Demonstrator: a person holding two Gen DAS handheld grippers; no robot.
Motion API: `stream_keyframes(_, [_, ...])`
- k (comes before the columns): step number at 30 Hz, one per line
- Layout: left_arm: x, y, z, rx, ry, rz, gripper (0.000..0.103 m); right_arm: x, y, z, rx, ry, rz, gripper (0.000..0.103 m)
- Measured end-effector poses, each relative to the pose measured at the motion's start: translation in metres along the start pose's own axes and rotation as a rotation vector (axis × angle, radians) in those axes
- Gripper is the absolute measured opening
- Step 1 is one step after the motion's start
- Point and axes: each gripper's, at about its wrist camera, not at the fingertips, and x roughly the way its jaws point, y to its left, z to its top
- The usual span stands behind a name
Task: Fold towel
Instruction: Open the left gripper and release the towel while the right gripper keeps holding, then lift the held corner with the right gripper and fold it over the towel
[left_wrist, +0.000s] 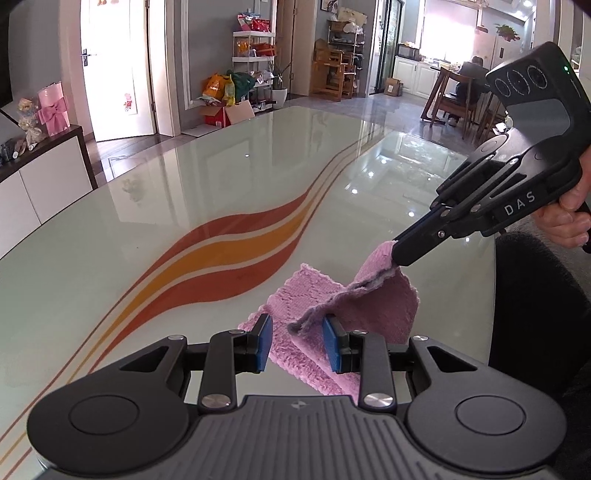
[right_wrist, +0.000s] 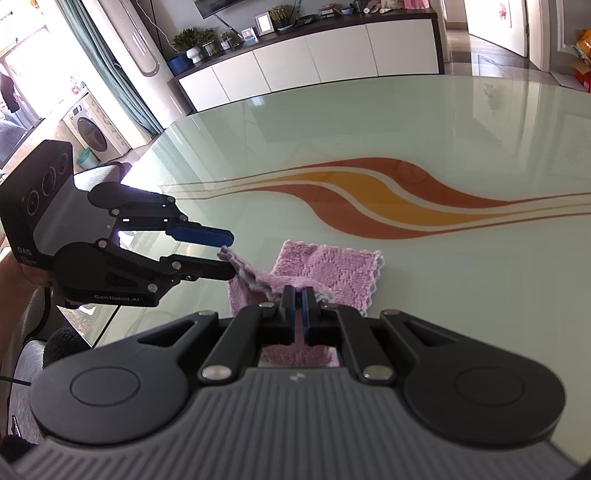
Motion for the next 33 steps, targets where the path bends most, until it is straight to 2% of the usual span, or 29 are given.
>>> stream_keyframes(2, [0.002,0.0,0.0,0.005,0.012,-0.02,0.015,0.0,0.0,0.0,0.0,0.001,0.001,0.004])
stream_keyframes(11, [0.002,-0.006,0.0,0.017,0.028,-0.019,0.007,0.002,-0.004,-0.001,0.007,0.006,-0.01,0.004])
stream_keyframes(22, [-0.016,-0.01,0.011,0.016,0.006,-0.03,0.004,-0.013,-0.007,0.007,0.028,-0.039,0.012,0.004])
stream_keyframes(28, [-0.019,-0.009,0.023,0.028,-0.003,0.008,0.004,-0.01,-0.009,0.009,0.038,-0.048,0.015,0.004])
stream_keyframes(33, [-0.023,-0.012,0.03,0.035,-0.017,0.0,0.004,-0.015,-0.008,0.01,0.038,-0.069,0.025,0.004])
